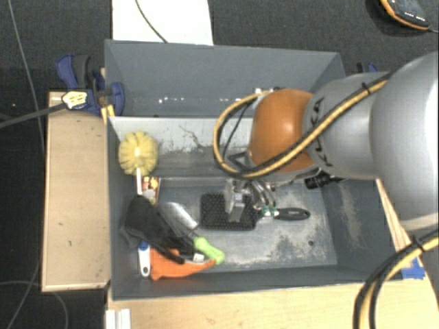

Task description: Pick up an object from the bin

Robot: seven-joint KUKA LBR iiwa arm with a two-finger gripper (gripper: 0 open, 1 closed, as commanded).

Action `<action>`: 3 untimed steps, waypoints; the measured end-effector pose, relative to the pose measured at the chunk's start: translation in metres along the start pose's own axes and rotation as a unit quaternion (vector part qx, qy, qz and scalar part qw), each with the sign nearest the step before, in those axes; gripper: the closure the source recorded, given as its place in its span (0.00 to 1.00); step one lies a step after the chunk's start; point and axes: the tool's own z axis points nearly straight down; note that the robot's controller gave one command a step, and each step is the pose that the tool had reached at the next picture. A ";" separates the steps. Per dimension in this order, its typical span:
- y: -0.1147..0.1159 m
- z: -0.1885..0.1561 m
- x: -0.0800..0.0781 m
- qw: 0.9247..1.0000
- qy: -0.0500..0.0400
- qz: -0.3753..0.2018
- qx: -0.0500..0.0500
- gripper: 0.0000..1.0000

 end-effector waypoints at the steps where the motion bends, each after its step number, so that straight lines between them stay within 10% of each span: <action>1: 0.000 -0.001 0.000 1.000 0.000 0.000 0.000 1.00; 3: 0.012 -0.023 0.007 0.999 0.002 -0.043 0.000 1.00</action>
Offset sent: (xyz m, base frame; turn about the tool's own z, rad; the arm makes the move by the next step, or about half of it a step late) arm -0.0155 0.0281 -0.0261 -0.1939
